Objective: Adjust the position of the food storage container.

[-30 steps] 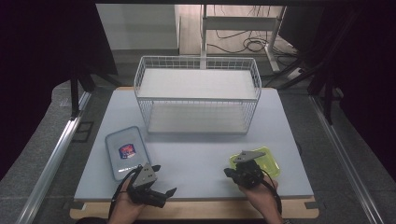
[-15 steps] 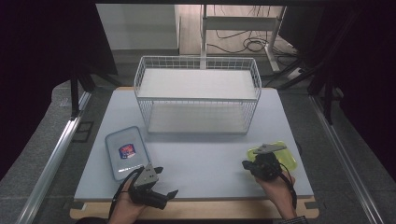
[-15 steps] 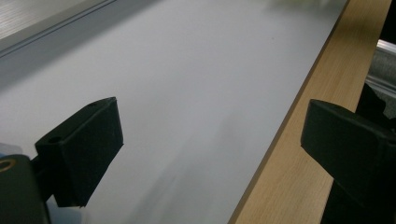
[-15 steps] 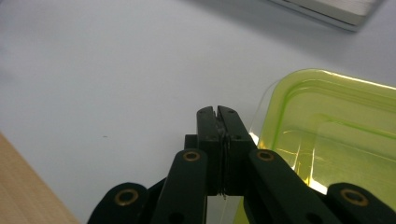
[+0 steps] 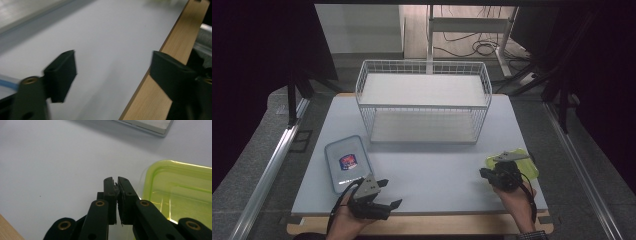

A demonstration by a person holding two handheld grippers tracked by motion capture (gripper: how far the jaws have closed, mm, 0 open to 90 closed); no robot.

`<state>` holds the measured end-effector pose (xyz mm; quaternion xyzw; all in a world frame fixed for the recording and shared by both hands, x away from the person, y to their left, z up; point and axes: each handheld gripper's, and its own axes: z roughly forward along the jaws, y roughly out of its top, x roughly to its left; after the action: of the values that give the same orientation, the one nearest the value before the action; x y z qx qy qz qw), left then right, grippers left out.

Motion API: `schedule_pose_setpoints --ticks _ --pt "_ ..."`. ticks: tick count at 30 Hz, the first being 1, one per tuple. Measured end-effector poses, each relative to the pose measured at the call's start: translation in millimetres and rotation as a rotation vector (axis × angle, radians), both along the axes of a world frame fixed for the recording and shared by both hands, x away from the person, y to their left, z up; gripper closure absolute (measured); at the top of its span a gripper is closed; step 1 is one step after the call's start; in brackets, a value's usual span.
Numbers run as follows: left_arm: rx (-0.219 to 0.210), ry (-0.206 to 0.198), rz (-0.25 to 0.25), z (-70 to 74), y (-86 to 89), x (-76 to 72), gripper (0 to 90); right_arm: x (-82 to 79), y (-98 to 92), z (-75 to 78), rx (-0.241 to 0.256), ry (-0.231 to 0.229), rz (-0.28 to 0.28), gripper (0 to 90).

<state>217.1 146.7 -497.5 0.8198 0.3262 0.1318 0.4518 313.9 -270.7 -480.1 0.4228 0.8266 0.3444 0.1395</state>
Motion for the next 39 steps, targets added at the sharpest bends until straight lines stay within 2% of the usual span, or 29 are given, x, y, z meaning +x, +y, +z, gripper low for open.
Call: schedule_pose_setpoints --ticks 1,2,3,4,7,8,9,10,11,12,13,14,15,17,18,19,20,21,23,25,26,27,32,35,36,39 --pt "-0.01 -0.005 0.006 3.4 5.6 0.5 30.4 0.0 0.0 0.0 0.0 0.0 0.0 84.4" --pt "-0.022 -0.004 0.016 6.2 11.5 1.3 35.9 -0.4 1.4 0.1 0.001 -0.002 0.002 83.5" --pt "-0.036 -0.001 0.054 11.1 24.4 3.8 46.6 -1.2 4.6 -0.4 0.005 -0.002 0.007 80.8" --pt "-0.045 -0.001 0.072 13.1 30.9 4.7 52.2 -1.7 5.9 -0.2 -0.001 -0.003 0.015 79.3" --pt "-0.024 -0.019 0.137 19.5 49.2 5.5 68.7 -3.1 11.6 -0.9 0.002 -0.011 0.03 74.8" --pt "-0.024 -0.019 0.137 19.5 49.2 5.5 72.4 -3.1 11.6 -0.9 0.002 -0.011 0.03 74.8" --pt "-0.007 -0.031 0.169 22.6 62.5 5.5 76.4 -3.7 14.6 -1.8 0.002 -0.014 0.032 72.5" --pt "-0.007 -0.031 0.169 22.6 62.5 5.5 79.4 -3.9 15.5 -2.3 0.001 -0.013 0.034 71.9" --pt "-0.006 -0.03 0.191 23.6 70.1 5.8 79.4 -3.9 15.5 -2.3 0.001 -0.013 0.034 71.9" --pt "-0.011 -0.017 0.234 23.4 87.9 7.0 85.1 -3.9 16.2 -3.1 -0.002 -0.012 0.038 71.1" --pt "-0.011 -0.017 0.234 23.4 87.9 7.0 86.7 -3.9 16.2 -3.1 -0.002 -0.012 0.038 71.1" --pt "-0.003 -0.011 0.286 21.2 107.7 7.2 88.5 -4.0 16.8 -3.4 -0.002 -0.01 0.038 70.5" --pt "-0.003 -0.011 0.286 21.2 107.7 7.2 90.0 -4.0 16.8 -3.4 -0.002 -0.01 0.038 70.5" --pt "-0.001 -0.001 0.344 17.9 128.4 6.5 90.0 -4.2 17.1 -3.4 0.001 -0.008 0.04 69.5" --pt "0.003 0.016 0.4 13.1 147.0 5.5 90.0 -4.1 17.6 -3.9 -0.002 -0.005 0.044 68.7" --pt "0.003 0.016 0.4 13.1 147.0 5.5 90.0 -4.0 18.0 -4.4 -0.004 -0.004 0.046 68.4" --pt "0.01 0.044 0.444 5.9 160.6 5.4 90.0 -3.8 18.2 -4.8 -0.008 -0.003 0.051 68.3" --pt "0.01 0.044 0.444 5.9 160.6 5.4 90.0 -3.8 18.2 -4.8 -0.008 -0.003 0.051 68.3" --pt "0.016 0.087 0.456 -2.3 167.0 7.9 90.0 -4.2 20.1 -5.5 -0.01 -0.001 0.054 68.0" --pt "0.038 0.116 0.455 -8.8 166.2 11.4 90.0 -4.2 21.3 -6.2 -0.012 -0.003 0.059 67.9" --pt "0.05 0.118 0.463 -9.6 165.8 12.0 90.0 -4.4 21.8 -6.5 -0.012 -0.004 0.06 67.6" --pt "0.037 0.133 0.459 -9.2 166.7 11.8 90.0 -4.8 22.2 -6.7 -0.012 -0.001 0.061 67.5" --pt "0.036 0.142 0.459 -7.0 164.2 10.6 90.0 -4.2 22.6 -8.0 -0.019 0.002 0.068 67.0" --pt "0.021 0.15 0.426 -4.2 159.8 9.7 90.0 -4.4 24.1 -8.8 -0.024 0.003 0.075 66.8" --pt "0.014 0.16 0.392 -2.6 154.8 9.5 90.0 -4.3 24.4 -9.0 -0.025 0.004 0.075 66.8" --pt "0.012 0.167 0.355 -1.4 146.9 9.6 90.0 -4.2 25.0 -9.5 -0.026 0.008 0.075 66.8"
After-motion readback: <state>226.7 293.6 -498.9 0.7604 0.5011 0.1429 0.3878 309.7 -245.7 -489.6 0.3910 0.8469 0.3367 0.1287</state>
